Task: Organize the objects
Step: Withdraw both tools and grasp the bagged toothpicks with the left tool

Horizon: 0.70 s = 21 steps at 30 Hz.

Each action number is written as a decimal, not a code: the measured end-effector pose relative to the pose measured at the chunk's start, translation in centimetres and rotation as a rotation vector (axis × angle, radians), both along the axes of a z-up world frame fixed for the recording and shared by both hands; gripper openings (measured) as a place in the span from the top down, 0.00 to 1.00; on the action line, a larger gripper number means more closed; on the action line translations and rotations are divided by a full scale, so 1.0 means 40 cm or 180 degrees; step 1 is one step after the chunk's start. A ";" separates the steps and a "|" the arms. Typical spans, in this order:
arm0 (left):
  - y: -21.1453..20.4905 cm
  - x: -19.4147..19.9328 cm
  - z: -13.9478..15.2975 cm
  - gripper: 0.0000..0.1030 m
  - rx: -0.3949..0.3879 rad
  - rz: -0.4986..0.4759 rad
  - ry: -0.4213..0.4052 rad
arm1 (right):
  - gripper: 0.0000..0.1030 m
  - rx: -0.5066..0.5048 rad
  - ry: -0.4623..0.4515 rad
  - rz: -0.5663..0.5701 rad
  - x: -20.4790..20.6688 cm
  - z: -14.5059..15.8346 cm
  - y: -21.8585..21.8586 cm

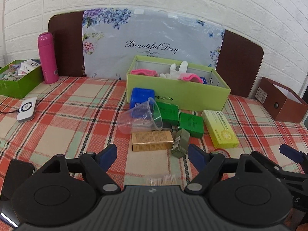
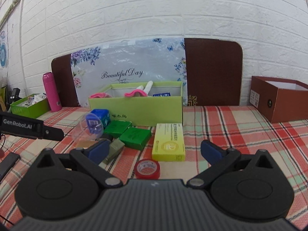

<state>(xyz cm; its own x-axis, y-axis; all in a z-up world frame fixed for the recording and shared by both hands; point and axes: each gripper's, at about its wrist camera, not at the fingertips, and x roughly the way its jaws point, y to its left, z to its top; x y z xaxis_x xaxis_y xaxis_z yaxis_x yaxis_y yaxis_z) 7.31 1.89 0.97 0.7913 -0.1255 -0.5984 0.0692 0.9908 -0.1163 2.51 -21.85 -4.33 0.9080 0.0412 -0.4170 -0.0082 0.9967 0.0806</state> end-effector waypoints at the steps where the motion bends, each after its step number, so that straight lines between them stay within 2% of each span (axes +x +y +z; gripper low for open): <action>1: 0.000 -0.003 -0.010 0.19 0.0012 0.0015 0.0033 | 0.00 0.0021 0.0036 -0.0004 -0.004 -0.009 -0.002; 12: 0.017 -0.034 -0.095 0.19 -0.0074 -0.0059 0.0300 | 0.00 0.0112 0.0249 -0.0086 -0.027 -0.059 -0.014; 17: -0.008 -0.043 -0.122 0.19 -0.0124 -0.0293 0.0357 | 0.00 0.0143 0.0297 -0.0108 -0.023 -0.070 -0.019; 21: -0.049 -0.033 -0.151 0.19 -0.0046 -0.0442 0.0431 | 0.00 0.0127 0.0315 -0.0109 -0.021 -0.074 -0.018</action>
<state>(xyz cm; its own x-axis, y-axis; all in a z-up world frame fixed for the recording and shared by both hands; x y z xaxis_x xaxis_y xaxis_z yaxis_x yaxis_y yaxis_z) 5.99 -0.06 -5.08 0.6782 -0.2372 -0.6955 0.1879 0.9710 -0.1480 1.68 -22.55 -7.31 0.8636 0.0292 -0.5034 0.0358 0.9923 0.1190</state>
